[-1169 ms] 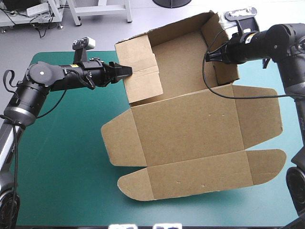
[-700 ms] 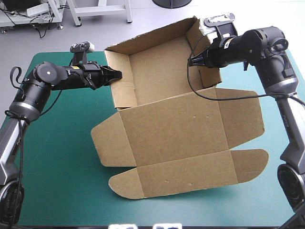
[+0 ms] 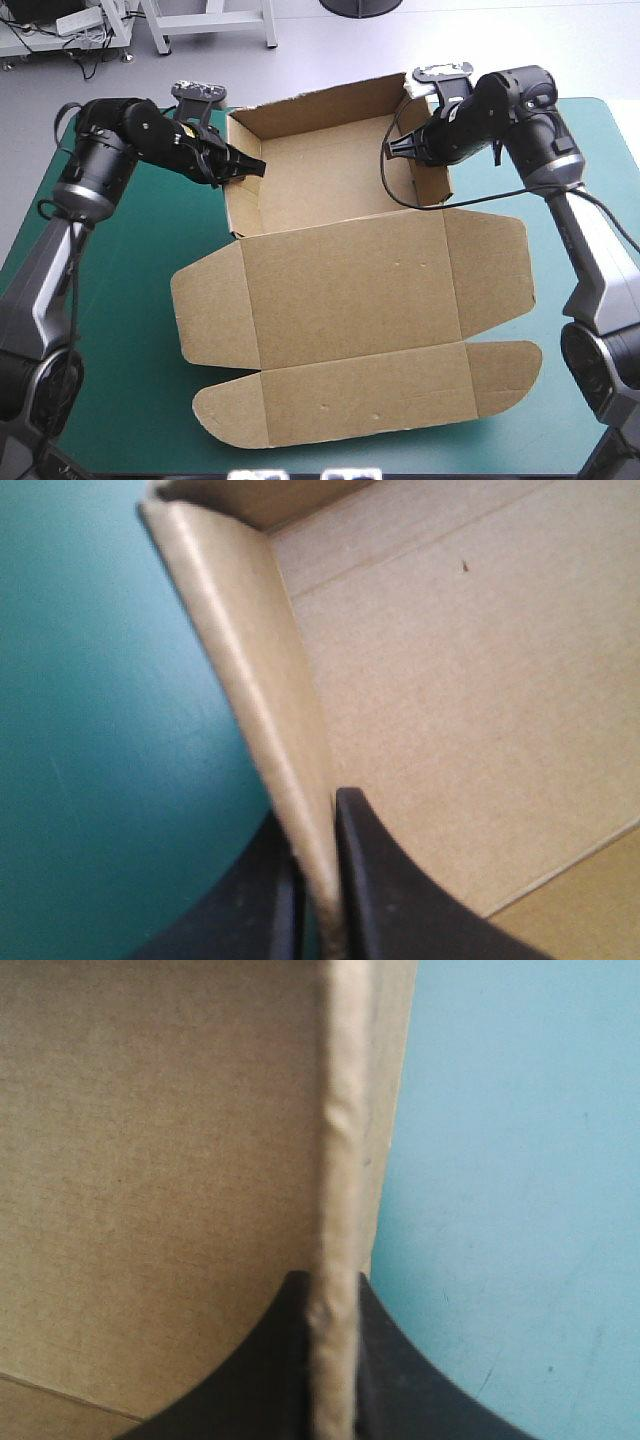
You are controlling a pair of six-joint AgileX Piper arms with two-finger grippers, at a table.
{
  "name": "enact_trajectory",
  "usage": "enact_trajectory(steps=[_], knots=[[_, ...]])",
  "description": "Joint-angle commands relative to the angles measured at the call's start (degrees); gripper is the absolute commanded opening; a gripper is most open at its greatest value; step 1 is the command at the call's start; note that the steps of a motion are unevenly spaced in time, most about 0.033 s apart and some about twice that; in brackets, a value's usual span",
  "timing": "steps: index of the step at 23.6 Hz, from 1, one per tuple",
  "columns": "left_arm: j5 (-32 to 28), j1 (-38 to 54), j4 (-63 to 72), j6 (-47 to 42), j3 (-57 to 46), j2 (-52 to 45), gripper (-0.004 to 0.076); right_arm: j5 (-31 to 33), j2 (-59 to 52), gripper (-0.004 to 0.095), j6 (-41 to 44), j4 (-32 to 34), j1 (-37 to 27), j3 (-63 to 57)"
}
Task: Fold the box
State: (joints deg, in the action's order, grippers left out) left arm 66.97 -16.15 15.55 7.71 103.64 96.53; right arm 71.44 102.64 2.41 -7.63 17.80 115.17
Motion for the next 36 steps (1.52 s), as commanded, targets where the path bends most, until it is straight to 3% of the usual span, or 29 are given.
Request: enact_trajectory(steps=[1, 7, 20, 25, 27, 29, 30, 32, 33, 36], knots=[[2.4, -1.7, 2.9, 0.0, 2.8, 2.7, -0.0010, 0.5, -0.5, -0.0003, -1.5, -5.4, 1.1, -3.1], [3.7, -1.5, -3.9, -0.6, 2.8, 8.3, -0.0010, -6.0, 5.3, -0.0003, -3.0, -6.1, 1.1, -11.4], [-0.9, -1.5, -5.0, -0.7, 2.8, 15.9, -0.0010, -10.8, 12.4, -0.0003, -7.5, -7.6, 1.1, -11.3], [0.0, -1.5, -9.3, -0.7, 3.0, 16.6, -0.0009, -12.3, 12.4, -0.0002, -8.7, -5.8, 1.1, -11.2], [1.2, -1.5, -11.2, -0.7, 3.3, 16.6, -0.0008, -12.3, 12.4, 0.0043, -9.8, -3.8, 1.1, -11.2], [2.0, -1.5, -11.1, -0.7, 3.3, 16.6, 0.0015, -12.0, 12.4, 0.0179, -9.9, -2.6, 1.1, -11.2], [2.6, -1.5, -11.0, -0.7, 3.3, 16.6, 0.0053, -11.9, 12.4, 0.0299, -10.5, -2.6, 1.1, -11.2], [3.5, -1.5, -10.9, -0.7, 3.3, 16.6, 0.0130, -11.9, 12.4, 0.0405, -10.7, -3.6, 1.1, -11.2], [3.7, -1.5, -10.5, -0.7, 3.3, 16.6, 0.0195, -11.8, 12.4, 0.0409, -10.6, -4.5, 1.1, -11.2], [3.5, -1.5, -8.9, -0.7, 3.3, 16.6, 0.0287, -11.7, 12.3, 0.0405, -10.6, -5.5, 1.1, -11.1]])
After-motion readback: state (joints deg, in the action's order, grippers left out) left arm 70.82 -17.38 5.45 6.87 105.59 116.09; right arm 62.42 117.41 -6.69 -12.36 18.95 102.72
